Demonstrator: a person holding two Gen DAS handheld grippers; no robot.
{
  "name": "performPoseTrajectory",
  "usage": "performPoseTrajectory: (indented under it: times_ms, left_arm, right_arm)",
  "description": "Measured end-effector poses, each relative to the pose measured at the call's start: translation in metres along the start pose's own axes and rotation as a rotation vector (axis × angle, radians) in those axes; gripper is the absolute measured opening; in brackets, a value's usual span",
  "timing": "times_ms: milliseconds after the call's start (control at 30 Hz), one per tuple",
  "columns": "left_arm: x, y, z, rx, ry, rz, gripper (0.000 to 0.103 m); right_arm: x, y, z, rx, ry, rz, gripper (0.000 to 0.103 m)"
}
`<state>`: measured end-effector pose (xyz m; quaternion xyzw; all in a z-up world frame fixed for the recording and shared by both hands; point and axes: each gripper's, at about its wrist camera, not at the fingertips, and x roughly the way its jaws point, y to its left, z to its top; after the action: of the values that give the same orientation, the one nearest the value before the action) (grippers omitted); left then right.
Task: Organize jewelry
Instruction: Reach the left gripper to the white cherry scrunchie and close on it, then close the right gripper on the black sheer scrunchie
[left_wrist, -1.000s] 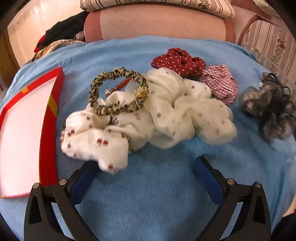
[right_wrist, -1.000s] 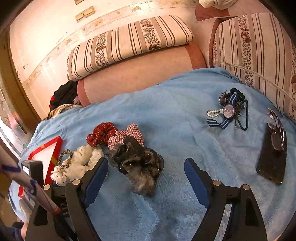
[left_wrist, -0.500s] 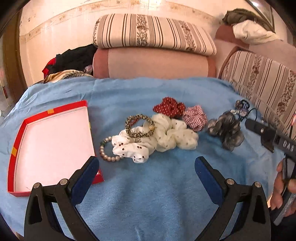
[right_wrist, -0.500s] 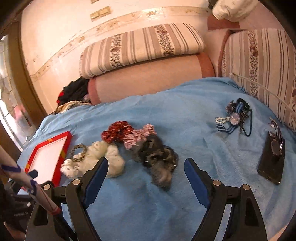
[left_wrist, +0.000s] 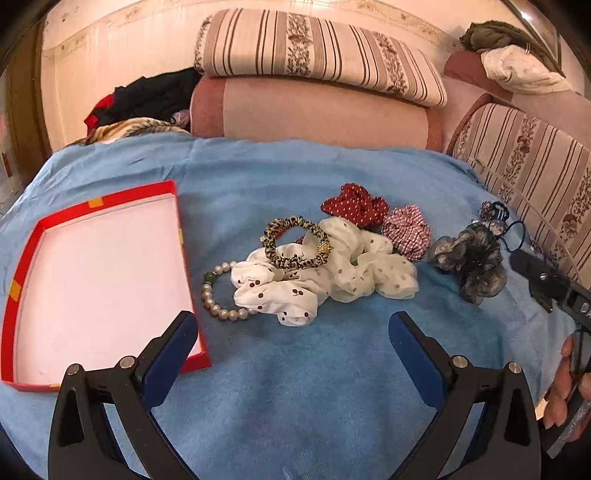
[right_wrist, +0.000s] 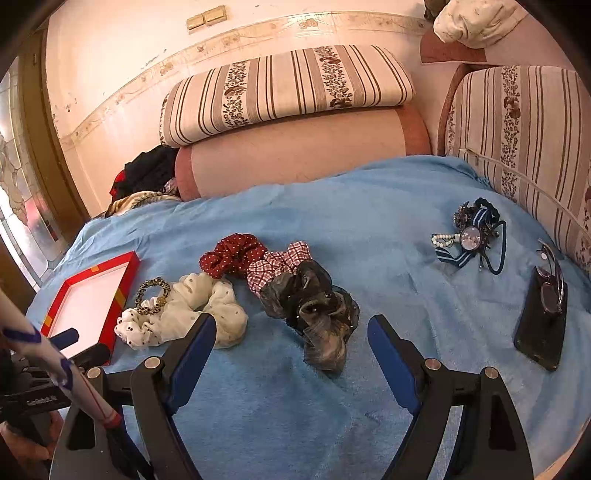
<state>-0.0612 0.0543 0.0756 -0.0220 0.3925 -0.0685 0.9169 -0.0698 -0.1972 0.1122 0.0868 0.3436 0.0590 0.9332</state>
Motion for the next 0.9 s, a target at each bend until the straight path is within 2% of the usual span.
performPoseTrajectory:
  times_ms: [200,300,367,433,467,533,600,800,833,900]
  left_arm:
    - [0.045,0.005,0.011,0.013,0.077,0.032,0.077]
    - [0.060,0.011,0.013,-0.009,0.094,0.045,0.072]
    - [0.067,0.015,0.012,-0.025,0.111,0.039,0.060]
    - [0.070,0.019,0.011,-0.042,0.121,0.018,0.042]
    - [0.070,0.020,0.011,-0.042,0.117,0.013,0.040]
    - [0.068,0.019,0.011,-0.035,0.108,-0.003,0.027]
    - [0.065,0.017,0.010,-0.034,0.095,-0.022,0.019]
    - [0.059,0.011,0.010,-0.022,0.070,-0.050,0.016]
    - [0.058,0.010,0.010,-0.021,0.068,-0.052,0.016]
    - [0.059,0.010,0.010,-0.020,0.073,-0.055,0.016]
  right_arm:
    - [0.005,-0.003,-0.001,0.016,0.017,-0.003,0.088]
    - [0.007,-0.003,-0.001,0.014,0.023,-0.005,0.088]
    - [0.008,-0.004,-0.001,0.015,0.026,-0.006,0.088]
    - [0.010,-0.005,0.000,0.020,0.028,-0.007,0.088]
    - [0.010,-0.005,0.000,0.022,0.028,-0.010,0.088]
    - [0.012,-0.007,0.001,0.029,0.031,-0.013,0.088]
    - [0.014,-0.008,0.001,0.032,0.034,-0.016,0.088]
    - [0.029,-0.008,-0.001,0.021,0.065,-0.027,0.088]
    - [0.032,-0.009,-0.001,0.026,0.073,-0.022,0.086]
    - [0.041,-0.011,-0.001,0.041,0.096,-0.022,0.075]
